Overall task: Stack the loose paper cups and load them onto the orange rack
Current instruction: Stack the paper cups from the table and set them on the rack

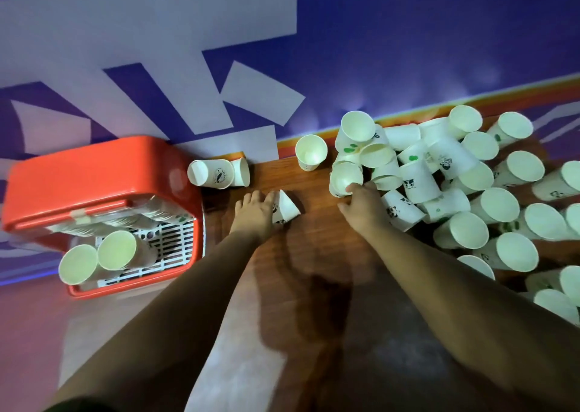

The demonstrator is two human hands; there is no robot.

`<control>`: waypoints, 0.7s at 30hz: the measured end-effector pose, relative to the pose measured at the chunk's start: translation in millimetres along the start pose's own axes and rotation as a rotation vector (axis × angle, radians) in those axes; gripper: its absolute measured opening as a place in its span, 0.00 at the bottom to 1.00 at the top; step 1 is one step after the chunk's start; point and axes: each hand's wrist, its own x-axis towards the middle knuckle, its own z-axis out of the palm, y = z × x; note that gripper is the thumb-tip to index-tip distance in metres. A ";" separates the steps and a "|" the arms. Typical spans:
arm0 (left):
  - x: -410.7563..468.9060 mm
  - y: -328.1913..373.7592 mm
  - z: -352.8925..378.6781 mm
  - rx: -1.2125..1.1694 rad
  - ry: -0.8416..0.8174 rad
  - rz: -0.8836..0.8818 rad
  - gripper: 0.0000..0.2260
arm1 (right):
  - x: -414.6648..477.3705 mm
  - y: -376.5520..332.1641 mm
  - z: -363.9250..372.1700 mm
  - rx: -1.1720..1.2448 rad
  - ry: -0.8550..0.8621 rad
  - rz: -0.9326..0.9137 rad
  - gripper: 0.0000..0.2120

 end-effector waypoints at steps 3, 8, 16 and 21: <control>-12.5 0.9 9.3 -0.151 -0.024 -0.014 0.33 | -6.7 0.8 7.5 -0.005 0.043 -0.040 0.13; -43.7 -5.8 5.9 -0.635 0.050 -0.135 0.35 | -37.8 -11.8 6.2 0.237 0.068 -0.063 0.12; -125.6 -49.9 -31.0 -1.152 0.153 -0.097 0.37 | -118.8 -85.6 -5.5 0.535 0.074 -0.037 0.09; -180.4 -89.2 -45.7 -1.254 0.204 -0.088 0.36 | -161.4 -140.3 10.0 0.609 0.007 -0.094 0.06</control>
